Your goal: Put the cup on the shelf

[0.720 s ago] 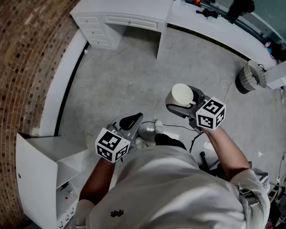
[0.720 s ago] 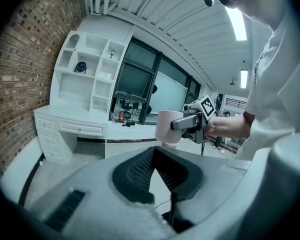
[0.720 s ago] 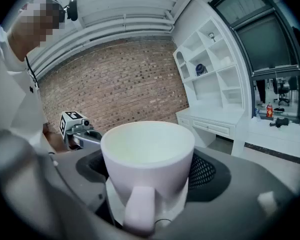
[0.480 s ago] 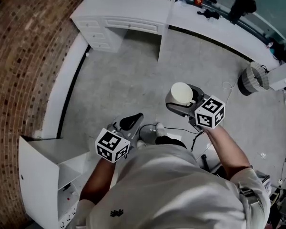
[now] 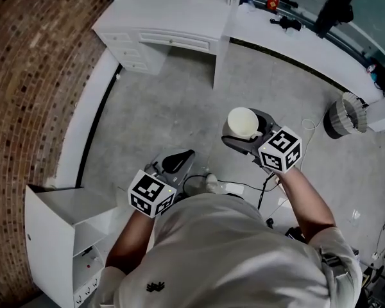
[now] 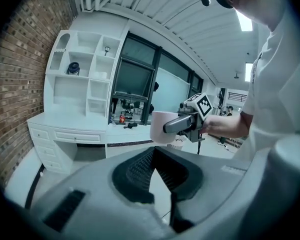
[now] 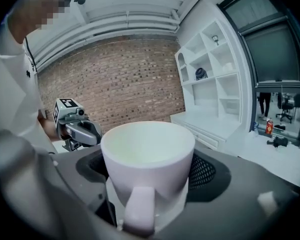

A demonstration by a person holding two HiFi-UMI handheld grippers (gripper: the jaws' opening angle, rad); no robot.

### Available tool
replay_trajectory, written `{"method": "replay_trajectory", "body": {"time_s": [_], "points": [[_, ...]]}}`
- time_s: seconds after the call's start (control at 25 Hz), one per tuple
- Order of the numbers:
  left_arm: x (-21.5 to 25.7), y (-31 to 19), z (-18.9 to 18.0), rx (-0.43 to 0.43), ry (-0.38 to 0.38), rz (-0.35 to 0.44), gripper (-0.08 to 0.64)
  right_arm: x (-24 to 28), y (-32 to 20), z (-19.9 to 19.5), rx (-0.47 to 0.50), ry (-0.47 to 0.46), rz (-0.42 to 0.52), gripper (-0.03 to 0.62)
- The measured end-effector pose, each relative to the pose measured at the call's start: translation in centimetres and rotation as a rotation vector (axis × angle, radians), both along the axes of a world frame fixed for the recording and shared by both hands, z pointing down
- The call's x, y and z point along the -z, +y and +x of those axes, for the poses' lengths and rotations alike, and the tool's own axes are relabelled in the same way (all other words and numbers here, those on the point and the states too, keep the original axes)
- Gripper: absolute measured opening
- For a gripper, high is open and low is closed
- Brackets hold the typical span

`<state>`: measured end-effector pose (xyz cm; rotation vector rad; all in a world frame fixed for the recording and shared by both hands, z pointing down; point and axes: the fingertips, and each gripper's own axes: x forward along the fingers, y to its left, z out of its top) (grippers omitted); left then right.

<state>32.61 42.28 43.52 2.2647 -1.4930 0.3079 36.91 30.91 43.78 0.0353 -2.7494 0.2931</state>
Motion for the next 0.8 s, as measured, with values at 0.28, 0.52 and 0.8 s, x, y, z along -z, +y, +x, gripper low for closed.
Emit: {"method": "replay_trajectory", "body": {"time_s": [0.28, 0.52, 0.8], "points": [[-0.5, -4.0, 0.4, -0.004, 0.000, -0.014, 0.006, -0.1, -4.9, -1.1, 0.005, -0.006, 0.037, 0.446], [-1.0, -7.4, -1.1, -0.043, 0.001, -0.024, 0.006, 0.0, -8.5, -3.4, -0.010, 0.006, 0.064, 0.446], [-1.5, -12.1, -6.2, -0.127, 0.015, -0.018, 0.006, 0.1, -12.6, -7.8, -0.071, 0.039, 0.083, 0.446]]}}
